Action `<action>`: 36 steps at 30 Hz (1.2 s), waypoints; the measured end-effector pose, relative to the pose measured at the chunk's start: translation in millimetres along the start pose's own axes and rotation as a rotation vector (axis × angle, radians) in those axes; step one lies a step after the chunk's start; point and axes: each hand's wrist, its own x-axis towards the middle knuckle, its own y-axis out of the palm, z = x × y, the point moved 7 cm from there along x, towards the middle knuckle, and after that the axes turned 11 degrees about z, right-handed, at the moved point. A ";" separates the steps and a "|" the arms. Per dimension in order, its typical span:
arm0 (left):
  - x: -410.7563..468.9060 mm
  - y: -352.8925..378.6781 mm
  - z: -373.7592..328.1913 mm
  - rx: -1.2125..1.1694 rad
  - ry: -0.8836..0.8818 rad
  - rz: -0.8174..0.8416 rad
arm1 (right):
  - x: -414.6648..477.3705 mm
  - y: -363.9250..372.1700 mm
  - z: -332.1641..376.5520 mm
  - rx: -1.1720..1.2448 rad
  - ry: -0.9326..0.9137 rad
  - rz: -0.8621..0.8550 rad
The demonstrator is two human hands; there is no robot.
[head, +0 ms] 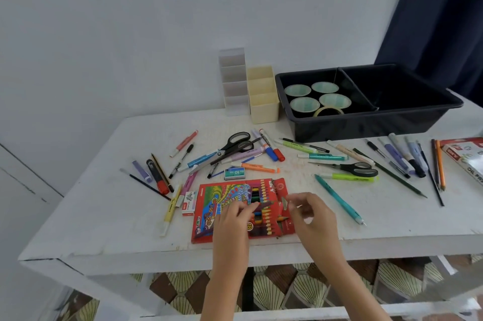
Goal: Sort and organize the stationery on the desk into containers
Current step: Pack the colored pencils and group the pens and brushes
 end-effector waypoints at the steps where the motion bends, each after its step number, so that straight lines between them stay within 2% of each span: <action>1: 0.4 0.2 -8.4 -0.003 0.050 -0.017 | 0.0 -0.6 -1.5 0.123 0.059 0.033; 4: 3.8 5.9 -38.1 -0.006 0.199 -0.007 | -1.7 0.9 -9.0 0.505 0.219 0.083; 7: 6.4 10.0 -53.8 -0.003 0.253 -0.034 | -7.0 -13.7 -17.9 0.727 0.278 -0.049; 14: 4.1 -7.2 -22.6 -0.120 0.037 -0.089 | -17.6 -84.0 -46.8 0.799 0.256 -0.416; 17: 3.5 -8.7 1.5 -0.089 -0.087 -0.027 | -20.2 -100.8 -55.3 0.736 0.235 -0.502; 22: -1.5 7.8 20.1 0.100 -0.136 0.346 | -21.7 -86.6 -65.3 0.651 0.259 -0.497; 25: -2.6 6.4 22.0 0.087 -0.140 0.330 | -16.9 -68.8 -54.1 0.539 0.229 -0.362; 29: -5.2 4.3 21.4 0.049 -0.133 0.310 | -12.6 -46.0 -33.6 0.150 0.160 -0.199; 36: -6.1 13.3 24.7 0.129 -0.083 0.299 | -8.4 -2.7 -17.7 -0.332 -0.169 0.001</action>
